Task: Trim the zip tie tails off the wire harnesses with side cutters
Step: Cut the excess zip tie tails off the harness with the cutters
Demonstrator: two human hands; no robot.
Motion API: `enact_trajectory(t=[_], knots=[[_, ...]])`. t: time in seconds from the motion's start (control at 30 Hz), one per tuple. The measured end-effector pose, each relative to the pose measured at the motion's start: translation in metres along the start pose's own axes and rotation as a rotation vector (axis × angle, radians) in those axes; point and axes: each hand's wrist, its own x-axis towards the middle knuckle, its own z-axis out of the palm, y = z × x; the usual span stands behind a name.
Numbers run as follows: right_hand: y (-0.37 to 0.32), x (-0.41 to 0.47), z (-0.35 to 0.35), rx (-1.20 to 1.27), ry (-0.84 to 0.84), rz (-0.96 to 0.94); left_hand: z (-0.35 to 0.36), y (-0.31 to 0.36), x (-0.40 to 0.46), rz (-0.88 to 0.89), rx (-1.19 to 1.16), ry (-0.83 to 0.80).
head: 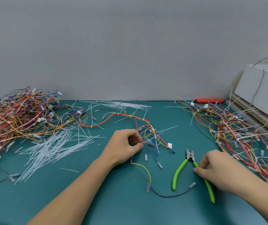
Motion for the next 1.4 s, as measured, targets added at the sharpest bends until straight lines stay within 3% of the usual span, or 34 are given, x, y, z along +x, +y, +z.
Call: enact_trajectory(t=[0.13, 0.3, 0.43, 0.67, 0.87, 1.13, 1.23, 1.33, 1.4], knots=[[0.004, 0.003, -0.010, 0.047, -0.092, -0.007, 0.000, 0.000, 0.001, -0.050, -0.048, 0.034], [0.016, 0.007, -0.025, 0.835, -0.176, 0.007, -0.002, 0.004, 0.001, -0.112, -0.155, 0.061], [0.014, 0.012, -0.027, 1.413, -0.307, -0.020, -0.008, 0.005, 0.003, -0.237, -0.404, 0.022], [-0.017, 0.027, -0.034, 1.915, -0.259, -0.180, -0.021, 0.004, 0.006, -0.315, -0.685, -0.034], [-0.059, 0.041, -0.064, 1.975, -0.330, -0.287, -0.029, 0.000, 0.008, -0.351, -0.835, -0.060], [-0.099, 0.054, -0.050, 1.829, -0.264, -0.186, -0.031, 0.004, 0.005, -0.346, -0.840, -0.021], [-0.111, 0.050, -0.032, 1.665, -0.245, -0.180, -0.029, 0.008, 0.005, -0.346, -0.826, 0.045], [-0.114, 0.050, -0.023, 1.390, -0.156, -0.297, -0.027, 0.009, 0.006, -0.326, -0.870, 0.084], [-0.111, 0.053, -0.022, 1.379, -0.243, -0.372, -0.021, 0.011, 0.007, -0.312, -0.967, 0.090]])
